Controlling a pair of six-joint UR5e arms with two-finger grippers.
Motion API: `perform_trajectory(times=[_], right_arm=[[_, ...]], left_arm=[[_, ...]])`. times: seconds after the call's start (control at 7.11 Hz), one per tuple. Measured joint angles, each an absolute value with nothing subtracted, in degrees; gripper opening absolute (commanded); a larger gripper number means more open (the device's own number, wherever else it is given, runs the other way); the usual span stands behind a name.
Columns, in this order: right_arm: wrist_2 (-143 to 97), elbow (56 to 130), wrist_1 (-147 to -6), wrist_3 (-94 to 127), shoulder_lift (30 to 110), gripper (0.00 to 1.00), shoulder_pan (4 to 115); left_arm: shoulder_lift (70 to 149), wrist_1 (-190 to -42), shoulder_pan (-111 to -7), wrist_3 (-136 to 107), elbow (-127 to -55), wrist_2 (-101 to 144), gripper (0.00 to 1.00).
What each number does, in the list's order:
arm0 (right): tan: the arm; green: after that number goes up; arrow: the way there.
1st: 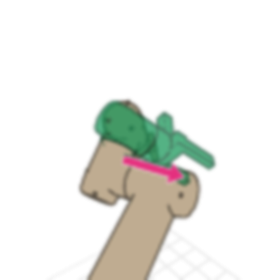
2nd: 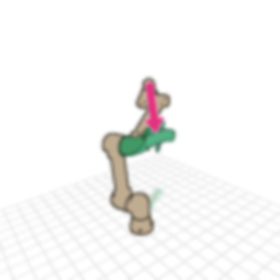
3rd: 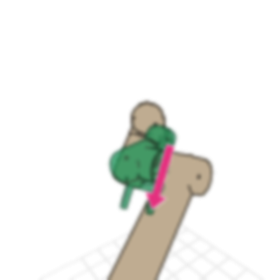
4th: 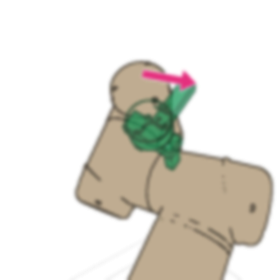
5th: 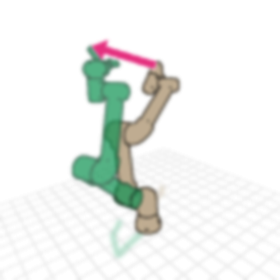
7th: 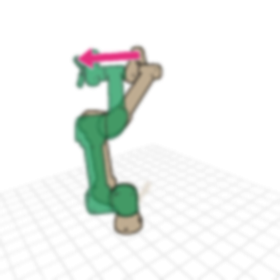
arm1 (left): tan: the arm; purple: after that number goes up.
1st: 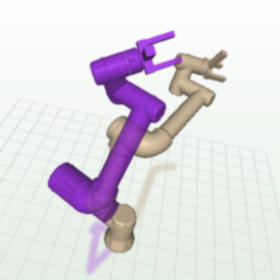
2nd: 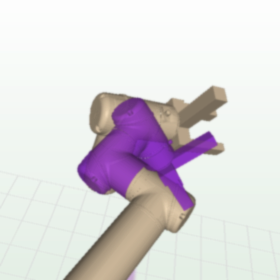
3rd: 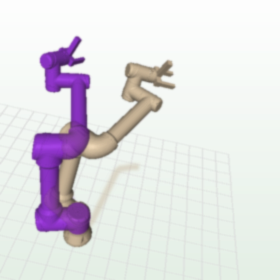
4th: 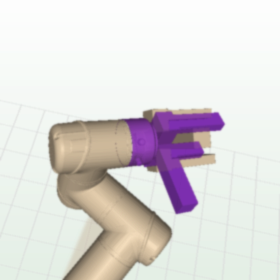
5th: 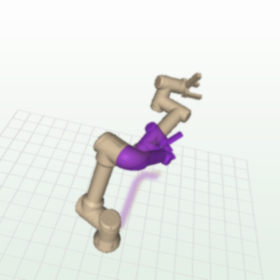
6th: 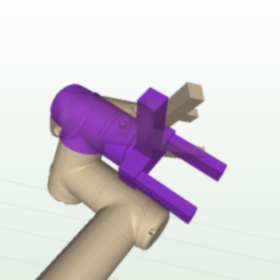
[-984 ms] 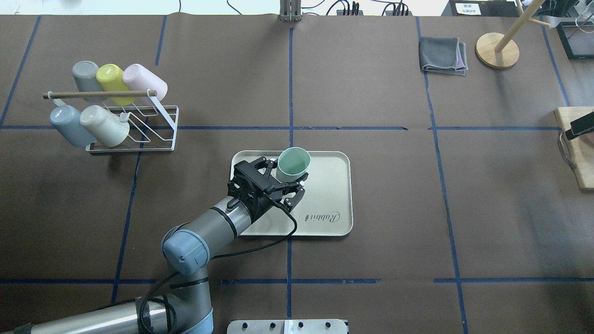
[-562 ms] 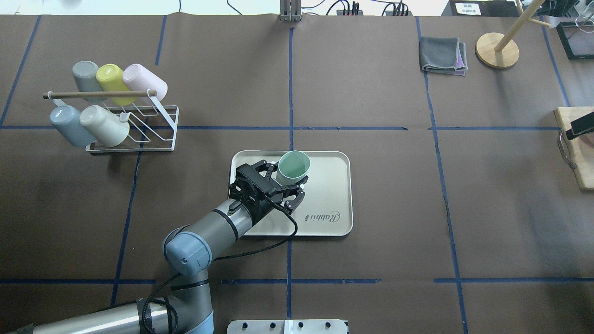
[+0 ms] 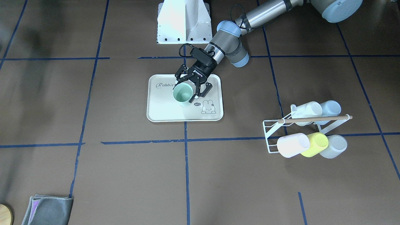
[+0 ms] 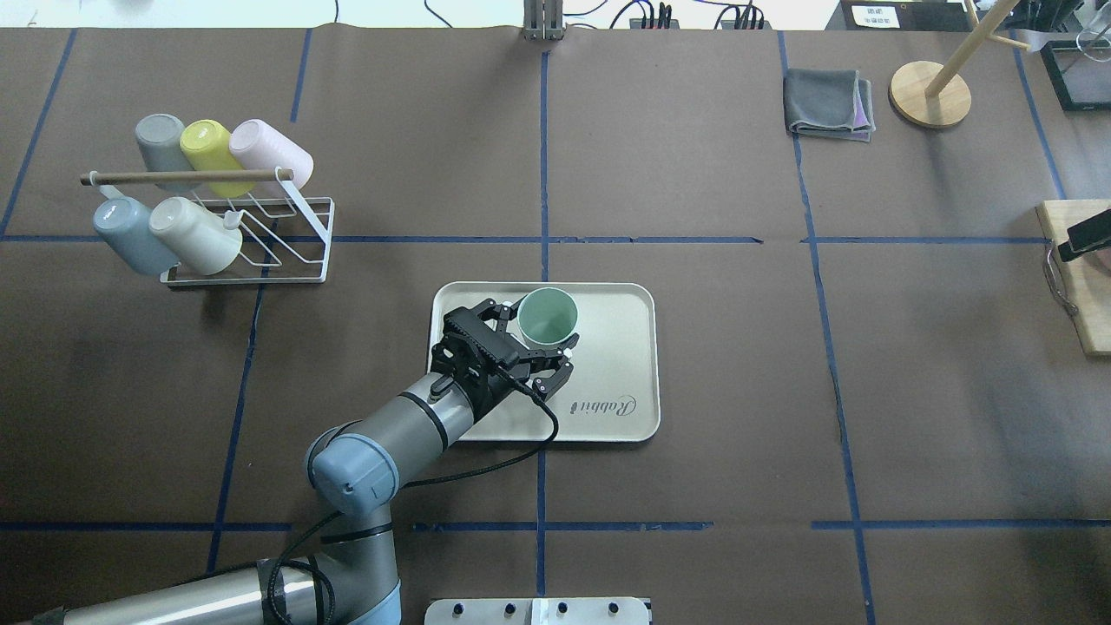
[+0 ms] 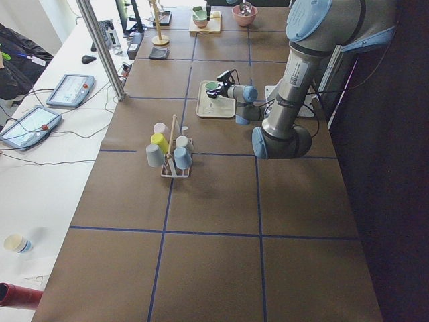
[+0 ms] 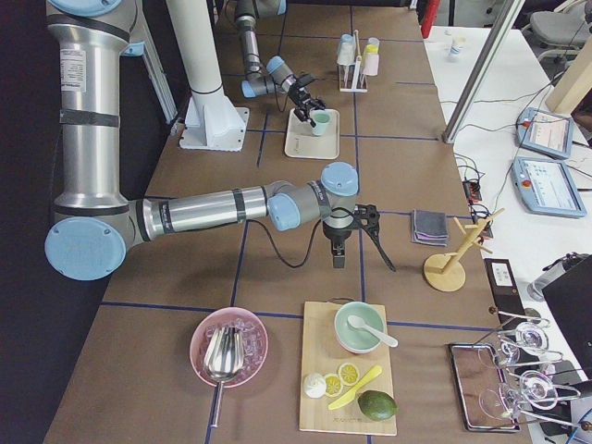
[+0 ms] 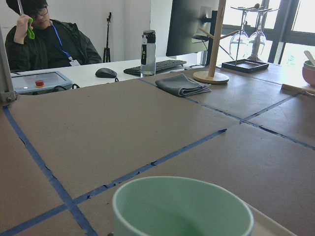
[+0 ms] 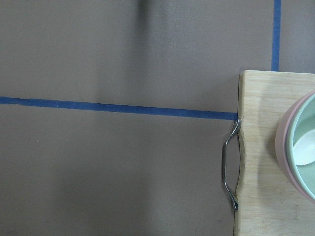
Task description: Pick up and place green cup on tray
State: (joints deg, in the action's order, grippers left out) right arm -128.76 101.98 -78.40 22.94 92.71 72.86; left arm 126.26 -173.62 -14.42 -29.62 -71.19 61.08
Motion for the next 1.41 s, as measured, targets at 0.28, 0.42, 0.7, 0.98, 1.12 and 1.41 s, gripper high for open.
perform_trajectory(times=[0.28, 0.42, 0.7, 0.98, 1.12, 1.41], right_arm=[[-128.74, 101.96, -78.40, 22.98, 92.67, 1.00, 72.86], [-128.70, 101.96, -78.40, 22.96, 92.69, 1.00, 72.86], [-128.73, 101.95, -78.40, 22.94, 92.67, 1.00, 72.86], [-128.76, 101.97, -78.38, 22.94, 92.55, 1.00, 72.90], [-128.85, 102.00, -78.32, 22.94, 92.51, 1.00, 72.99], [-130.47, 102.00, -78.26, 22.94, 92.36, 1.00, 74.58]], left_arm=[[126.15, -173.37, -14.41, -29.51, -71.23, 61.10, 1.00], [126.17, -173.22, -14.42, -29.24, -71.47, 61.16, 1.00], [126.20, -171.65, -14.55, -27.19, -74.14, 61.37, 1.00], [125.74, -161.31, -15.07, -26.39, -84.10, 61.84, 1.00], [125.53, -152.41, -15.97, -26.31, -91.14, 62.04, 1.00], [125.10, -135.05, -21.38, -26.55, -102.18, 67.11, 1.00]])
